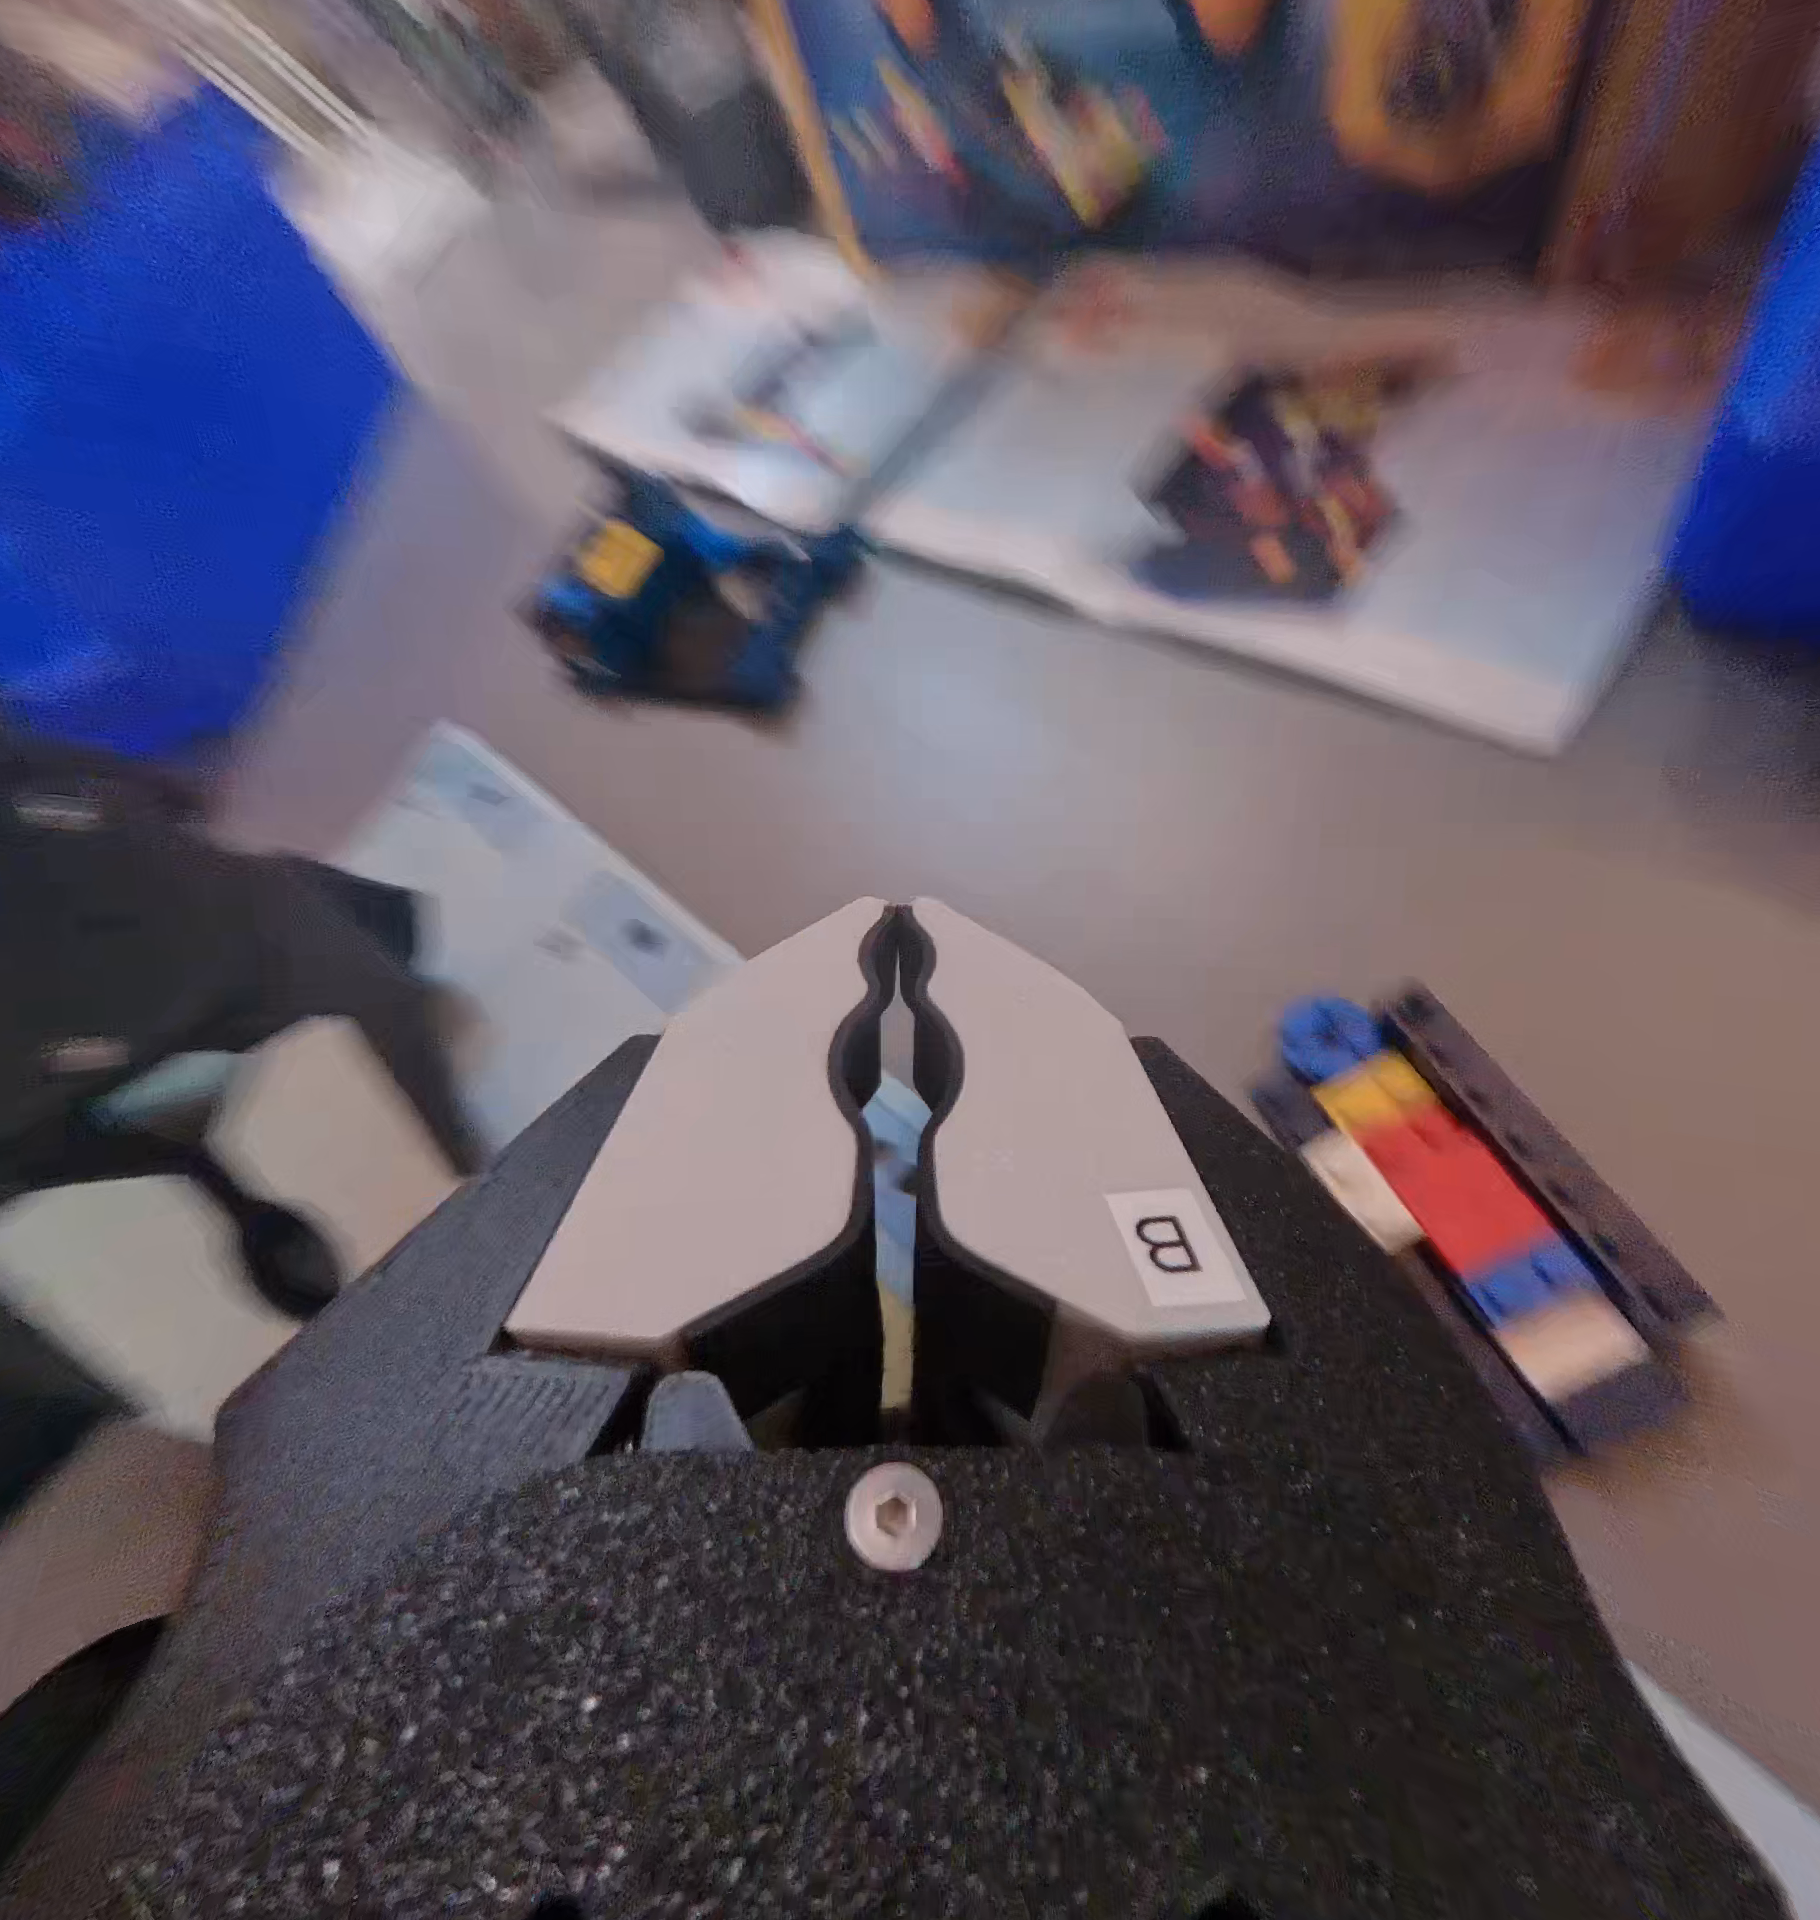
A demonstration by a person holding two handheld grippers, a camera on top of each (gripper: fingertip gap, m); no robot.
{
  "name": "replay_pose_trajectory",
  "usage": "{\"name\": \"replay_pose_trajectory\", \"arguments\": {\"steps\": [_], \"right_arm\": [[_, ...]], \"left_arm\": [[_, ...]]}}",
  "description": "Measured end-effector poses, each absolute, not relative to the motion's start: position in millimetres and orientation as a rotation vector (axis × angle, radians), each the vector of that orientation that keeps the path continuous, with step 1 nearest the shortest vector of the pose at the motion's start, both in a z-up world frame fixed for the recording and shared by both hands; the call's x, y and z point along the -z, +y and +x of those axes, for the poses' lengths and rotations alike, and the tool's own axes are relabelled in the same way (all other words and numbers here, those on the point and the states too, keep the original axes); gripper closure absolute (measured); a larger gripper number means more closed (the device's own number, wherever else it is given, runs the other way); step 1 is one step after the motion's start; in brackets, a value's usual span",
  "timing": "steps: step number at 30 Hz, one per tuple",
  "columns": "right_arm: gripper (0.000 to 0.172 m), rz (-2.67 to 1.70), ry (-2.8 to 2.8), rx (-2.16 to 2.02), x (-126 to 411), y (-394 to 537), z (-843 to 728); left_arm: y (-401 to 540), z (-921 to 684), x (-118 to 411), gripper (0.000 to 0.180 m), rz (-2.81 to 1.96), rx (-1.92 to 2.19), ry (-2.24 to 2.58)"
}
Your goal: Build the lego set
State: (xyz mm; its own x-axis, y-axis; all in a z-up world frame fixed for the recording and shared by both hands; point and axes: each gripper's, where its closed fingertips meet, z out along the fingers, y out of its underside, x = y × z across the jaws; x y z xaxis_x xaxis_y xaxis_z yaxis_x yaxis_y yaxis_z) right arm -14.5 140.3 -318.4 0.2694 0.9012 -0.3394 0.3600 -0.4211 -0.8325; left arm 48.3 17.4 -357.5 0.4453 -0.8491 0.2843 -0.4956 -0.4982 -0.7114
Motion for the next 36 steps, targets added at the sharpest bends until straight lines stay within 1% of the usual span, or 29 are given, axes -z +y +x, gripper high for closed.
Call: {"name": "replay_pose_trajectory", "arguments": {"steps": [2,3,5,7,8,12,16,17,18,19,20,22,23,24,25,26,27,28,31,33,35,36], "right_arm": [[0.172,-1.691,-1.136,-1.347,283.2,117.7,-18.7],[0.172,-1.632,-1.166,-1.409,278.4,108.6,-17.8],[0.172,-1.66,-1.378,-1.487,296.9,82.7,-13.4],[0.171,-1.92,-1.648,-1.326,347.2,67.9,-1.9],[0.171,-1.976,-1.702,-1.33,354.5,61.8,-0.9],[0.172,-1.989,-1.686,-1.366,353.6,60.9,0.8],[0.171,-1.948,-1.725,-1.326,353.2,57.1,5.9],[0.163,-1.892,-1.767,-1.332,349.7,52.7,6.3],[0.159,-1.785,-1.803,-1.362,339.9,47.1,5.5],[0.155,-1.636,-1.778,-1.441,318.7,41.8,2.9],[0.147,-1.519,-1.675,-1.515,291.2,44.5,0.9],[0.114,-1.431,-1.431,-1.515,243.2,75.6,6.5],[0.102,-1.44,-1.36,-1.418,230.8,98.6,14.1],[0.084,-1.479,-1.333,-1.269,228.4,122.7,23.1],[0.075,-1.534,-1.366,-1.109,234.5,143.0,32.7],[0.078,-1.611,-1.441,-0.942,247.7,161.2,42.7],[0.088,-1.692,-1.535,-0.795,264.2,175.5,52.0],[0.094,-1.765,-1.635,-0.701,281.5,183.9,58.3],[0.098,-1.926,-1.839,-0.56,326.3,197.1,61.7],[0.104,-1.928,-1.946,-0.458,346.4,201.3,59.4],[0.126,-1.866,-2.068,-0.413,358.7,196.1,52.8],[0.134,-1.813,-2.103,-0.424,359.7,192.5,44.5]], "left_arm": [[17.5,48.4,357.6,0.18,-2.154,0.843,1.13],[17.5,48.4,357.6,0.18,-2.153,0.842,1.13],[17.5,48.5,357.4,0.18,-2.156,0.849,1.128],[17.3,48.7,357.2,0.18,-2.16,0.863,1.124],[16.4,49.1,357.1,0.18,-2.161,0.879,1.127],[8.3,37.7,351.3,0.178,-2.121,0.928,1.202],[39.8,-5.1,304.9,0.178,-1.953,0.762,0.892],[46.2,-19.5,294.9,0.178,-1.91,0.706,0.808],[50.5,-33.3,287.6,0.177,-1.869,0.655,0.738],[54.3,-46.7,280.9,0.177,-1.825,0.608,0.666],[57.8,-59.7,274.0,0.176,-1.777,0.563,0.587],[63.4,-86.0,259.2,0.174,-1.674,0.481,0.407],[64.1,-97.1,252.7,0.174,-1.623,0.452,0.328],[63.4,-105.1,248.0,0.173,-1.577,0.428,0.278],[62.6,-110.1,245.4,0.172,-1.545,0.4,0.26],[62.1,-112.6,244.5,0.172,-1.531,0.364,0.264],[62.1,-112.6,244.5,0.171,-1.527,0.327,0.287],[62.5,-110.9,245.6,0.171,-1.526,0.295,0.316],[62.6,-103.0,251.0,0.169,-1.536,0.26,0.384],[62.0,-101.2,251.9,0.169,-1.53,0.24,0.409],[62.2,-102.8,250.8,0.169,-1.518,0.214,0.416],[62.6,-104.2,249.3,0.169,-1.51,0.21,0.408]]}}
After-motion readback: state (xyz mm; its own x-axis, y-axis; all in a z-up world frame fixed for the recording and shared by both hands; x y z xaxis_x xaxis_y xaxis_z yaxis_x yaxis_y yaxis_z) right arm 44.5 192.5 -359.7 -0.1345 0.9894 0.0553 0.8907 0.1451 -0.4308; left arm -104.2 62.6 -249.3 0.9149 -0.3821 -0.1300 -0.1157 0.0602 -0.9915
